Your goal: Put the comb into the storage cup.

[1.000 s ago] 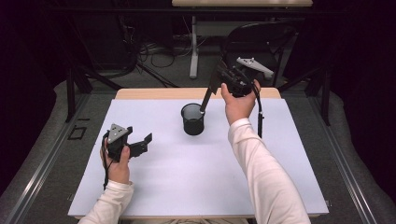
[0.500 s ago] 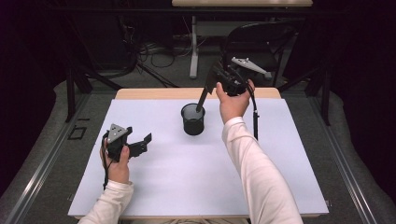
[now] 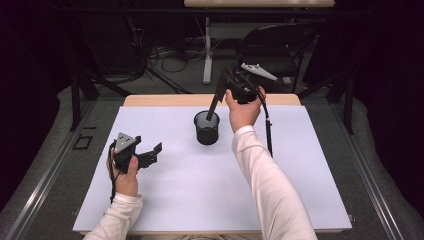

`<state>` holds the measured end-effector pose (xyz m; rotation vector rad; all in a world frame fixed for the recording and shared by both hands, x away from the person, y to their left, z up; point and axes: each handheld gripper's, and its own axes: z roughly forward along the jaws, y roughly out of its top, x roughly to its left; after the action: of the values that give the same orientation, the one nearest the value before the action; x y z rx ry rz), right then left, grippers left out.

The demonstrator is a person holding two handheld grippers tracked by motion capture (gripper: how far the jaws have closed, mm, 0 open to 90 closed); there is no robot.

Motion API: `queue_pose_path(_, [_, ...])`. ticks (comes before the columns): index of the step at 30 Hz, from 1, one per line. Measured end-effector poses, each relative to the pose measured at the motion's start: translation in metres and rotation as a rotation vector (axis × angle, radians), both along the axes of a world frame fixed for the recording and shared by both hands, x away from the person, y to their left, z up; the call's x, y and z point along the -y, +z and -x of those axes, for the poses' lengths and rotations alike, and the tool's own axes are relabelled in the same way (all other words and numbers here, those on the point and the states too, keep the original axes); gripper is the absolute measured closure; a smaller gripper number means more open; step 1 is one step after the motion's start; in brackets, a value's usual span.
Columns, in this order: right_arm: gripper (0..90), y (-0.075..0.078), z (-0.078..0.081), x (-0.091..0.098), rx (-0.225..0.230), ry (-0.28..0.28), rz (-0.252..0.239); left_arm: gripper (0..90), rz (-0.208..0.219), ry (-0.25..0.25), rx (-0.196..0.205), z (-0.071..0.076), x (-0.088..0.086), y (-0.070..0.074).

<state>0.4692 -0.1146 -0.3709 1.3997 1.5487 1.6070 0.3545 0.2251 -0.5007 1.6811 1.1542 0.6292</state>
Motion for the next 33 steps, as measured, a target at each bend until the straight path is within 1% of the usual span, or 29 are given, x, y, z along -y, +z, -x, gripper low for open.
queue_pose_path(11, [87.0, -0.006, -0.003, -0.009, -0.001, 0.002, 0.015, 15.7, -0.001, 0.000, 0.000, 0.000, 0.000, 0.000])
queue_pose_path(14, [87.0, -0.008, -0.004, -0.011, -0.001, 0.004, 0.026, 15.7, -0.002, 0.002, 0.001, 0.000, 0.000, 0.000])
queue_pose_path(33, [87.0, -0.028, -0.009, -0.012, -0.031, -0.003, 0.014, 15.7, -0.007, -0.002, 0.004, -0.001, -0.002, -0.002])
